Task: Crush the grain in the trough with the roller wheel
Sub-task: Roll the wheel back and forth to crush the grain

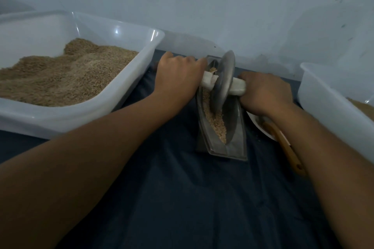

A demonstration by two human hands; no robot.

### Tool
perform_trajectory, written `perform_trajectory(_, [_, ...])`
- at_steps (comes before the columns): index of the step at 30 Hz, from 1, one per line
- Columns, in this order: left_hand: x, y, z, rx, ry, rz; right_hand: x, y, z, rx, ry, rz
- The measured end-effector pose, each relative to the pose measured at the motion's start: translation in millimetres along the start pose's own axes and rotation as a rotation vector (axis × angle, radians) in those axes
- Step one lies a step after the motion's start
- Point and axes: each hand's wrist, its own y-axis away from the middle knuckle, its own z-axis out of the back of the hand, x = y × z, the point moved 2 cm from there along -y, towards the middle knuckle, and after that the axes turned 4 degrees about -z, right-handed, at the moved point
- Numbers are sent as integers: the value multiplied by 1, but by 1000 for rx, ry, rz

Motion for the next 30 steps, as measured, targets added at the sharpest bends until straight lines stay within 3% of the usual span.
perform_trajectory(11, [2, -8, -5, 8, -14, -14, -6, -21, 0, 161, -72, 71])
perform_trajectory(25, [-3, 5, 7, 27, -31, 14, 3, 9, 0, -67, -18, -17])
perform_trajectory(30, [-8, 13, 16, 20, -47, -1, 8, 33, 1, -231, -29, -49])
